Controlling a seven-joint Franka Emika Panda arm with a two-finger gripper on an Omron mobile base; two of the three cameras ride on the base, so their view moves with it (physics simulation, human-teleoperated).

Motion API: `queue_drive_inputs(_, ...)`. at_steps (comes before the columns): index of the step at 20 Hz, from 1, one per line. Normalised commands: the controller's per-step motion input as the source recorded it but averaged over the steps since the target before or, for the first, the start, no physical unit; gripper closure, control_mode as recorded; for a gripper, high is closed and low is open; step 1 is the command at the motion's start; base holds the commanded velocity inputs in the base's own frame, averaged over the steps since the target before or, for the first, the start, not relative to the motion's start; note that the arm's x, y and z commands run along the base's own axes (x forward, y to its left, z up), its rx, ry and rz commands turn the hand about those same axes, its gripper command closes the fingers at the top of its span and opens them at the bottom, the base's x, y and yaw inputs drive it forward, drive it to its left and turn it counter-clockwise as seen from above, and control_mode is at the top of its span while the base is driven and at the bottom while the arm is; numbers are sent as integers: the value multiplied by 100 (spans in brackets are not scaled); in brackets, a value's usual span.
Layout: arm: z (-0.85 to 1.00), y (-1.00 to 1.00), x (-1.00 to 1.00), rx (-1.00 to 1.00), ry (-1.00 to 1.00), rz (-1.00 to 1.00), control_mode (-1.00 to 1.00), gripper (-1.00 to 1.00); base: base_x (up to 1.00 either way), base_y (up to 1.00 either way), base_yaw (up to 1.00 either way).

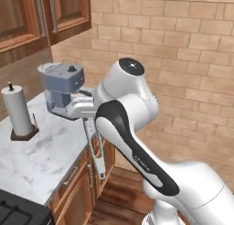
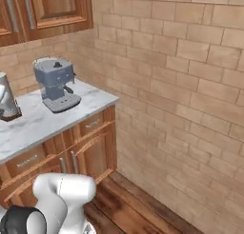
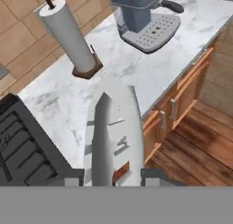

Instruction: Take the tongs from the drawer on the left and place them on the dining counter next to the tray containing the hot dog.

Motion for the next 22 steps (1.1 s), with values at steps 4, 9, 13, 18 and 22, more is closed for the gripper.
queue_drive_inputs(4, 0, 0, 0, 0, 0, 0, 100, 100, -14, -45, -89)
queue_drive_inputs(9, 0, 0, 0, 0, 0, 0, 100, 100, -1, -46, -93)
queue_drive_inputs(13, 0, 0, 0, 0, 0, 0, 100, 100, 0, -55, -93)
queue_drive_inputs(18, 0, 0, 0, 0, 0, 0, 100, 100, 0, -51, -96)
queue_drive_inputs(22, 0, 0, 0, 0, 0, 0, 100, 100, 3, -50, -97)
